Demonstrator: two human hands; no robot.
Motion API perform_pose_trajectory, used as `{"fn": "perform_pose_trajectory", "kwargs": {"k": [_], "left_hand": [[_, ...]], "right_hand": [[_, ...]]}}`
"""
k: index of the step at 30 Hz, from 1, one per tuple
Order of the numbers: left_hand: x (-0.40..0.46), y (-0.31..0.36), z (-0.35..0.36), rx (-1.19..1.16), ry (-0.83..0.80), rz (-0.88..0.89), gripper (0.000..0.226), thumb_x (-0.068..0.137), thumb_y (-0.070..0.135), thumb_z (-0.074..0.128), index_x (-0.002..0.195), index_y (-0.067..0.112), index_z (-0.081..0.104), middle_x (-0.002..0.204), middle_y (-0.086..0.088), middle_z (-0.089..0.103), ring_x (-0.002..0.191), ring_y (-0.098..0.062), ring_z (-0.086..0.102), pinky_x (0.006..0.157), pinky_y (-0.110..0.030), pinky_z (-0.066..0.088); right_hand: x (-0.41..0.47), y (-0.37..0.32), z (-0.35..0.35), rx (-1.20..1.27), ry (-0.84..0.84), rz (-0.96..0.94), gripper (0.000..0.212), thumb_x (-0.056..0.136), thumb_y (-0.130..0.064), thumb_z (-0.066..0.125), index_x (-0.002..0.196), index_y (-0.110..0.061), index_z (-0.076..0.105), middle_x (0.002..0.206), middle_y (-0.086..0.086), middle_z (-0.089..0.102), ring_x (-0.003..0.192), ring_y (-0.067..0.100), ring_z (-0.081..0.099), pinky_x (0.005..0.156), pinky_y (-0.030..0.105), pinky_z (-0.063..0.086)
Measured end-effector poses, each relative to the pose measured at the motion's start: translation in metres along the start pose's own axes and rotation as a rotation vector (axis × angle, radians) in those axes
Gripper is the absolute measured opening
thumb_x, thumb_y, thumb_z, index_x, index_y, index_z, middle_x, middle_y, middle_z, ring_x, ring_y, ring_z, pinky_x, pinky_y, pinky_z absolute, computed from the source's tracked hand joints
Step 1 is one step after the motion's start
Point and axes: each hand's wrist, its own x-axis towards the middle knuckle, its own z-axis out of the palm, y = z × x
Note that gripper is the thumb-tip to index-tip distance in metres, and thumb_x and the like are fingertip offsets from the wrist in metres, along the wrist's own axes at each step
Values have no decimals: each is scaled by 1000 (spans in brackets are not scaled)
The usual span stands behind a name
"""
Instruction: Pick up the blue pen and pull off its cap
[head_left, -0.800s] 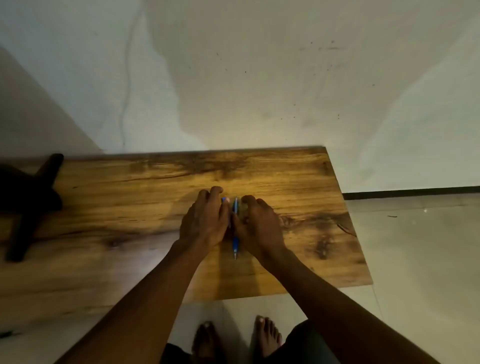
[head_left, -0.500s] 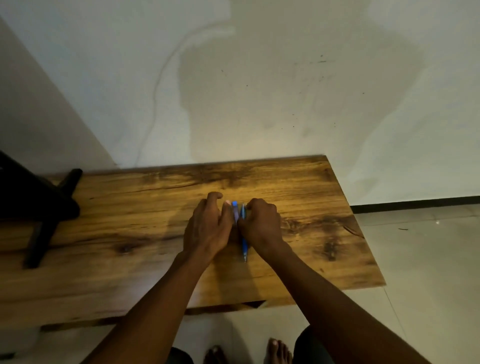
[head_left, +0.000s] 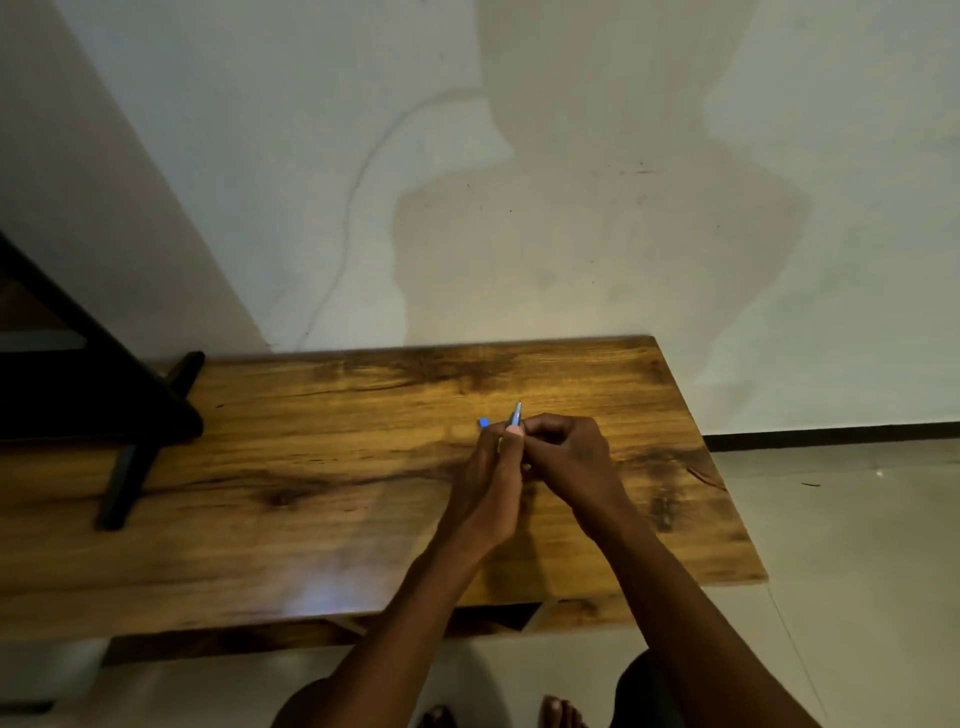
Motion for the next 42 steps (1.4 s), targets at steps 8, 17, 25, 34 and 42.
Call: {"fn": "perform_pose_trajectory", "kwargs": {"k": [8,17,25,34,42], "left_hand": [[12,-15,-5,303,319,254,37,105,43,22,114,34,57,64,14,56,56,0,55,50,-18,33],[38,-22,-20,374,405,405,38,101,51,27,109,34,60,58,15,50,50,-1,52,48,-13,31],[42,-28,-25,343,359,405,34,102,52,31,114,35,58,56,17,49,51,-2,51,47,-13,30],[42,-45,-23,237,352,362,30,104,44,35,107,31,62,62,0,60,56,-19,57,44,-28,39],[37,-54,-10,133,325,286,31,104,40,38,110,25,64,53,12,49,46,-6,48,45,-16,29]], "right_hand": [[10,-23,2,178,-52,-123,14,93,-21,72,102,-12,77,91,11,79,82,26,77,70,34,62],[30,-32,9,287,-56,-236,14,90,-13,71,96,-2,79,85,17,78,81,22,76,69,29,61],[40,-19,12,169,-51,-337,16,92,-9,69,102,-3,78,93,13,78,84,23,76,69,30,60],[47,-15,-9,202,10,-255,18,95,-13,66,106,-5,77,88,12,78,83,20,76,75,32,63],[58,35,-24,-633,176,-131,9,85,-20,79,93,-15,78,80,2,75,67,7,64,66,31,58]]}}
